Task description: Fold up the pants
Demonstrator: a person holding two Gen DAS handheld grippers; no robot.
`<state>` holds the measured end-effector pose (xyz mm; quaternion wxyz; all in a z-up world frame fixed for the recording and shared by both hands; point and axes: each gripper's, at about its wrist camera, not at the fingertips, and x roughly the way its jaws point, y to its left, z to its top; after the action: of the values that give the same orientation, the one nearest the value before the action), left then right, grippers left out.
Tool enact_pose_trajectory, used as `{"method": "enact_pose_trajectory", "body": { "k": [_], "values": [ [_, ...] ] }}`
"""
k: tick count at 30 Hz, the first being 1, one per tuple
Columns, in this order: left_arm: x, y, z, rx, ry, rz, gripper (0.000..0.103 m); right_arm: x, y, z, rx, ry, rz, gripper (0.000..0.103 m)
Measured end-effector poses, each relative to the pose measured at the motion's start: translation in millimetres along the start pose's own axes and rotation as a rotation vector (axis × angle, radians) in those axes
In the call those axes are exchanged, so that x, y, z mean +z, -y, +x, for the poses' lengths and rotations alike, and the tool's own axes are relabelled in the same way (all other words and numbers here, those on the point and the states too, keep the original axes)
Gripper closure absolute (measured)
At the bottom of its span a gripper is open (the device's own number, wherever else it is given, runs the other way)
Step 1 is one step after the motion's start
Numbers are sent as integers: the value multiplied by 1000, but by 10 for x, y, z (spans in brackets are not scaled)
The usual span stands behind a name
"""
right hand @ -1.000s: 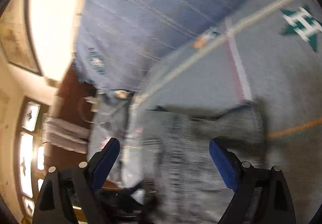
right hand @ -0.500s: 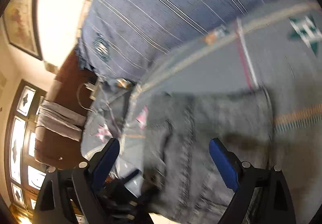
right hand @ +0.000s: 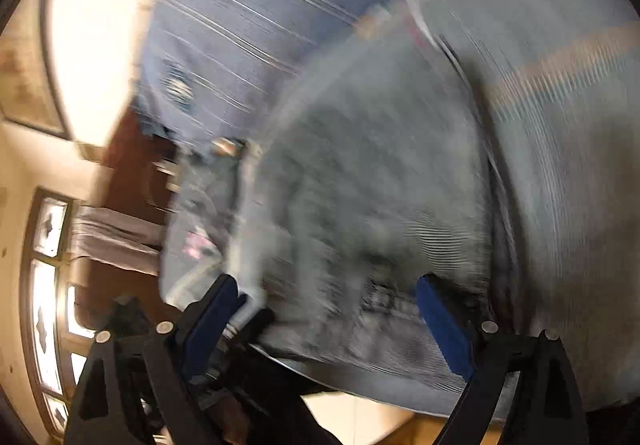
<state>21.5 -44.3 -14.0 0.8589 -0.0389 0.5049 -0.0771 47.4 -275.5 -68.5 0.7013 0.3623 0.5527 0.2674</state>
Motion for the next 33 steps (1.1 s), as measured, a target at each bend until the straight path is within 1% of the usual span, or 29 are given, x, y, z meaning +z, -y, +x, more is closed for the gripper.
{"method": "enact_pose_trajectory", "body": {
  "k": [2, 3, 4, 5, 6, 7, 8, 9, 10, 12, 13, 15, 16, 19, 21, 22, 24, 26, 27, 30, 31, 33],
  "values": [
    [21, -66, -67, -31, 12, -32, 18, -1, -9, -79, 13, 23, -2, 11],
    [48, -101, -133, -49, 31, -42, 18, 19, -118, -189, 3, 31, -38, 11],
    [83, -148, -212, -68, 63, -50, 18, 33, -218, -313, 4, 61, -88, 11],
    [118, -196, -270, -82, 90, -55, 18, 57, -293, -460, -12, 91, -129, 11],
    [168, -270, -308, -89, 112, -68, 18, 77, -298, -573, -30, 105, -141, 11],
    [218, -324, -298, -88, 112, -89, 18, 119, -282, -653, -46, 116, -143, 11],
    [269, -376, -256, -101, 96, -105, 18, 161, -242, -694, -65, 125, -137, 11],
    [330, -433, -170, -148, 67, -120, 18, 227, -142, -711, -92, 125, -109, 11],
    [369, -476, -88, -192, 43, -139, 18, 277, -46, -679, -95, 105, -80, 11],
    [423, -518, 64, -272, -4, -166, 18, 371, 87, -565, -69, 69, -55, 11],
    [448, -515, 141, -296, -20, -172, 18, 404, 137, -536, -72, 61, -49, 11],
    [480, -457, 189, -305, -21, -147, 19, 469, 201, -463, -67, 52, -47, 11],
    [502, -430, 232, -326, -23, -133, 19, 494, 242, -446, -63, 51, -32, 11],
    [520, -410, 348, -356, -48, -152, 19, 544, 345, -357, -37, 17, -10, 11],
    [534, -421, 403, -375, -54, -173, 19, 542, 324, -316, -1, 4, -29, 11],
    [546, -422, 423, -383, -55, -178, 19, 542, 295, -292, -16, -3, -54, 11],
    [582, -412, 481, -397, -63, -191, 19, 565, 327, -212, -29, -27, -53, 10],
    [582, -397, 500, -394, -76, -186, 22, 587, 347, -196, -13, -28, -33, 10],
    [580, -371, 499, -385, -75, -171, 29, 579, 308, -205, 6, -33, -45, 10],
    [586, -306, 536, -345, -66, -158, 38, 555, 287, -179, -9, -48, -75, 10],
    [587, -310, 559, -335, -68, -165, 43, 561, 327, -137, -17, -56, -68, 10],
    [586, -289, 570, -305, -68, -160, 49, 550, 340, -154, 0, -32, -35, 11]
  ]
}}
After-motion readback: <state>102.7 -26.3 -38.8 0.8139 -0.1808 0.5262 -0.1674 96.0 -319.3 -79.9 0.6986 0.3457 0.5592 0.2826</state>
